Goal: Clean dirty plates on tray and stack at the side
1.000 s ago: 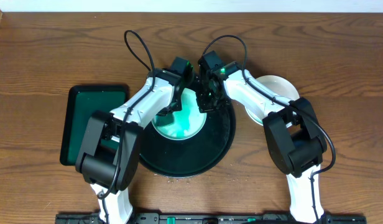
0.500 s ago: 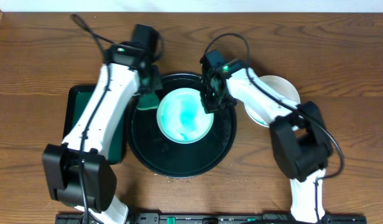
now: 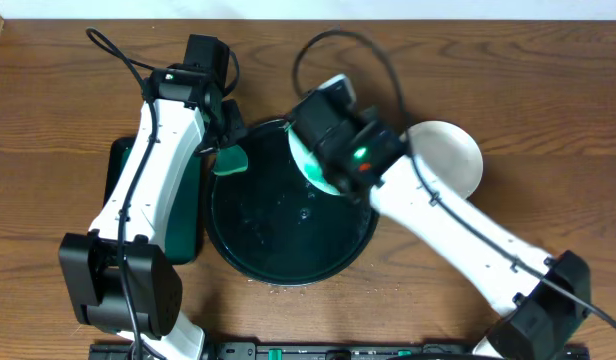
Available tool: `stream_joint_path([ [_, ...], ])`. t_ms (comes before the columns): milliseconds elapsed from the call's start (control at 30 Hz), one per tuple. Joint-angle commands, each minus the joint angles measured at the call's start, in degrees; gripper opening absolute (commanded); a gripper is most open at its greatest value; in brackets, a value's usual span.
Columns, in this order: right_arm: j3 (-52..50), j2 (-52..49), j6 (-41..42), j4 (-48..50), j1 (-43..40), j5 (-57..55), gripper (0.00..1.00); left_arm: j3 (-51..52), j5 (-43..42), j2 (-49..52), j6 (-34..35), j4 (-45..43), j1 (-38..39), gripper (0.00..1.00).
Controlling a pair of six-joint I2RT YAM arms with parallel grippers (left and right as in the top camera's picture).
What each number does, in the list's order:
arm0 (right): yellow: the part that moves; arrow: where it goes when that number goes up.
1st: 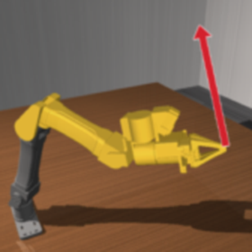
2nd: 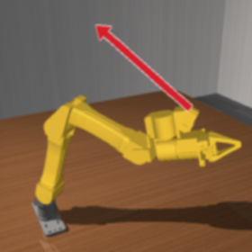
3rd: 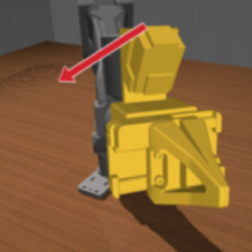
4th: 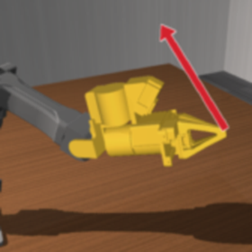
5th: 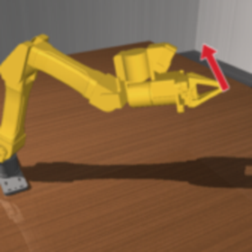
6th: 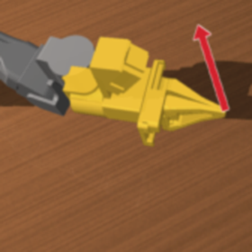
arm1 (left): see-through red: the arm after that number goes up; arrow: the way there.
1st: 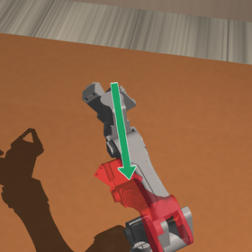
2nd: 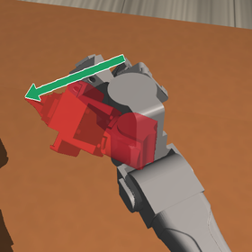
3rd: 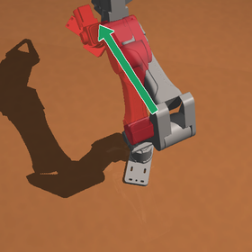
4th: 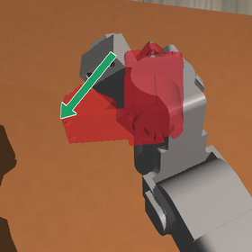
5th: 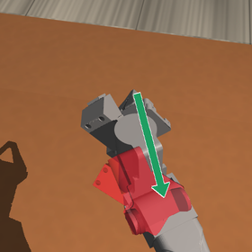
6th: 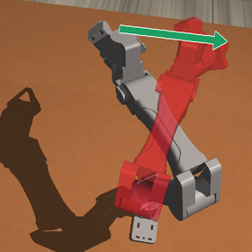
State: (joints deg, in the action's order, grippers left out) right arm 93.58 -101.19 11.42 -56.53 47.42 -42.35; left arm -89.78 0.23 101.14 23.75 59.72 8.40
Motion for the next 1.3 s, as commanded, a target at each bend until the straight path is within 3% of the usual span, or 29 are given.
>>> stream_joint_path([
  [0,0.5,1.8,-0.3,-0.3,5.4,-20.5,0.01,-0.3,-0.9,-0.3,-0.3,-1.3,-0.4,0.07],
  [100,0.5,1.8,0.8,0.0,9.8,-32.4,0.01,-0.3,-0.9,-0.3,0.5,-3.7,-0.5,0.07],
  [267,0.5,1.8,1.0,0.0,15.0,-42.4,0.01,-0.3,-0.9,-0.3,2.1,-5.4,-1.6,0.07],
  [600,0.5,1.9,1.4,-1.4,17.0,-42.8,0.01,-0.3,-0.9,-0.3,2.1,-5.4,-2.3,0.07],
  [767,0.4,1.9,4.6,-7.2,10.4,-12.7,0.01,-0.3,-1.0,-0.3,4.4,-5.4,-2.3,0.07],
  [933,0.4,1.9,-0.7,-6.5,-9.5,32.0,0.01,-0.3,-1.0,-0.3,4.4,-5.4,-2.3,0.07],
  [1000,0.4,1.9,-2.0,-6.1,-16.5,43.6,0.01,-0.3,-1.0,-0.3,4.4,-5.4,-2.3,0.07],
  [1133,0.4,1.9,-2.3,-6.2,-27.8,54.9,0.01,-0.3,-1.0,-0.3,4.4,-4.9,-2.3,0.07],
  [1267,0.0,1.6,-1.6,-7.3,-39.0,54.2,0.01,-0.3,-1.0,-0.3,4.4,-4.6,-2.3,0.07],
])
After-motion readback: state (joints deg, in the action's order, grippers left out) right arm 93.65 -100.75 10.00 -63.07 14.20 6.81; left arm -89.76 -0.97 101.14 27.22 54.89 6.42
